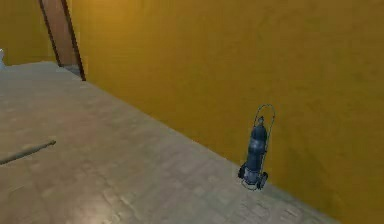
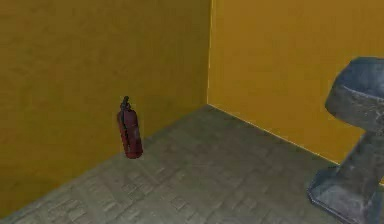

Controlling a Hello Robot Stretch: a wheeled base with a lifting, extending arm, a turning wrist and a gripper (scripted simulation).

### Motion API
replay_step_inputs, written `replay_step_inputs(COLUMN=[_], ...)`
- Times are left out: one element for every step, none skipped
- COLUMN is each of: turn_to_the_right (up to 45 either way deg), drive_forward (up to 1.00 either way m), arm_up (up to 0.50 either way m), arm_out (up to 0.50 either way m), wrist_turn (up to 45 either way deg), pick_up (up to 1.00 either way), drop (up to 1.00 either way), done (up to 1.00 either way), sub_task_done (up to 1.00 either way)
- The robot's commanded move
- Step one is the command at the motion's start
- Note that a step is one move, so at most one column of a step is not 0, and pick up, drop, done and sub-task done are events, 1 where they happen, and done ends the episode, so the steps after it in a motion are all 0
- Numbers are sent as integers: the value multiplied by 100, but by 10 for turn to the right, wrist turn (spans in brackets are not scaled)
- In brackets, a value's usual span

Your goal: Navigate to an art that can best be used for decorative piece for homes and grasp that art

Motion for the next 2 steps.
replay_step_inputs(turn_to_the_right=[-300,0], drive_forward=[0,100], arm_up=[0,0], arm_out=[0,0], wrist_turn=[0,0], pick_up=[0,0], drop=[0,0], done=[0,0], sub_task_done=[0,0])
